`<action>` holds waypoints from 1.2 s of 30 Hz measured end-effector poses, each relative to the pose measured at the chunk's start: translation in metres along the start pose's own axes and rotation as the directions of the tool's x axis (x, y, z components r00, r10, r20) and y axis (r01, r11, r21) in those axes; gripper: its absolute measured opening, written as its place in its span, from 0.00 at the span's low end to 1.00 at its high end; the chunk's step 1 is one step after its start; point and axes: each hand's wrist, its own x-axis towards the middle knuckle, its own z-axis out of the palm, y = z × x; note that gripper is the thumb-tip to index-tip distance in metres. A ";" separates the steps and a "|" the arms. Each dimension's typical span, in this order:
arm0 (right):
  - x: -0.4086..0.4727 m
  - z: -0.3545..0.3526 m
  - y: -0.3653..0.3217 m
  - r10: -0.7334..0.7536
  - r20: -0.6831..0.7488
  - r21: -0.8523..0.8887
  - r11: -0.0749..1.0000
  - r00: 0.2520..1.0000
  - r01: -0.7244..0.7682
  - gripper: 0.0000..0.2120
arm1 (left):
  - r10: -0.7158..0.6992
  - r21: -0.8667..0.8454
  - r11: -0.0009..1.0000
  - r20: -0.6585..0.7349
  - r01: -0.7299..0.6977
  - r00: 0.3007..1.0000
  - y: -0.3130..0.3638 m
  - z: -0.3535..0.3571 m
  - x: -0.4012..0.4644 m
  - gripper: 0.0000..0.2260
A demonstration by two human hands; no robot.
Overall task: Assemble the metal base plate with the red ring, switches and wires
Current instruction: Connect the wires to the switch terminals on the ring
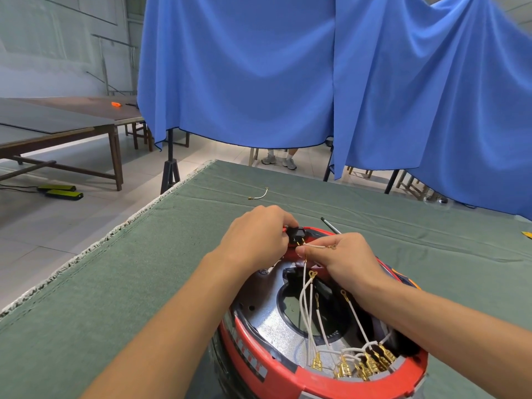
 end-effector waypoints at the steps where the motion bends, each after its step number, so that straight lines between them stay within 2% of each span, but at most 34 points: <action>1: 0.000 0.000 -0.001 0.007 0.008 0.010 1.000 1.000 -0.007 0.05 | 0.006 -0.009 1.000 0.003 -0.006 1.000 0.000 0.000 0.000 0.17; 8: 0.002 0.004 -0.004 0.105 0.003 0.096 0.990 0.994 -0.105 0.03 | 0.024 -0.066 0.998 -0.009 -0.024 1.000 -0.001 -0.003 -0.001 0.17; 14: 0.006 0.006 -0.005 0.070 -0.035 0.017 0.997 0.997 -0.070 0.03 | 0.003 -0.055 0.999 -0.015 -0.004 1.000 0.000 -0.006 -0.003 0.17; 20: 0.006 0.003 -0.005 0.065 0.048 -0.024 0.998 0.997 -0.063 0.04 | -0.009 -0.081 0.997 -0.015 0.008 1.000 -0.003 -0.003 0.000 0.16; 23: 0.006 0.000 -0.004 0.057 0.077 -0.047 0.997 0.995 -0.054 0.05 | -0.066 -0.093 0.994 -0.038 0.062 0.997 -0.005 0.000 0.002 0.18; 28: 0.011 0.004 -0.005 0.051 0.018 -0.075 0.996 0.999 -0.050 0.06 | -0.116 -0.118 0.987 -0.057 0.109 0.992 -0.007 -0.001 0.003 0.16; 33: 0.010 -0.002 -0.008 0.068 0.120 -0.088 0.994 0.990 -0.058 0.06 | -0.116 -0.182 0.978 -0.055 0.104 0.992 -0.008 -0.001 0.004 0.15; 36: 0.007 -0.009 -0.014 0.086 0.166 -0.138 0.988 0.982 -0.063 0.02 | -0.121 -0.201 0.974 -0.068 0.105 0.990 -0.008 -0.001 0.004 0.13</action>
